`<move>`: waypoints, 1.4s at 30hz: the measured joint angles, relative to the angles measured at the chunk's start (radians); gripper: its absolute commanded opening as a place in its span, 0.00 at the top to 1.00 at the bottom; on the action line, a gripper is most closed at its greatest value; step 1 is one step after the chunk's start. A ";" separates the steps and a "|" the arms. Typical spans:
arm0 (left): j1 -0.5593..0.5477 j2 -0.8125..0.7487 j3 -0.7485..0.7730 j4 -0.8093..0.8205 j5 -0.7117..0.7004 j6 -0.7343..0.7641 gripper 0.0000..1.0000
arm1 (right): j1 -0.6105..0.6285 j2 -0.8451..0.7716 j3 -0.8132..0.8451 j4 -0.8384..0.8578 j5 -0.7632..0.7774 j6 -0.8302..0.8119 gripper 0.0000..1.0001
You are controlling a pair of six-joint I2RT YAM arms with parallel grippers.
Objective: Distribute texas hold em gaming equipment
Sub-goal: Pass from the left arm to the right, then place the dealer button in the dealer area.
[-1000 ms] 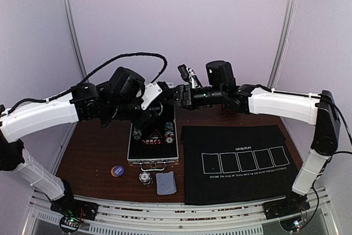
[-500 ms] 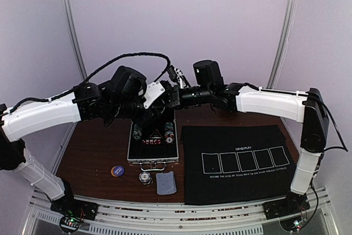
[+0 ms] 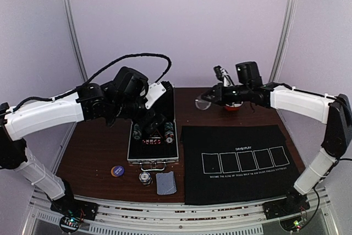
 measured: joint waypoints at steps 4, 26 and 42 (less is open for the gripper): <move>0.045 -0.008 -0.016 0.002 0.020 -0.035 0.02 | -0.247 -0.101 -0.182 -0.012 0.043 -0.033 1.00; 0.153 -0.037 -0.106 -0.008 0.044 -0.154 0.02 | -0.439 0.179 -0.359 0.143 -0.025 -0.011 0.73; 0.220 -0.042 -0.107 -0.145 0.034 -0.293 0.02 | -0.432 0.068 -0.194 -0.165 0.310 -0.137 0.33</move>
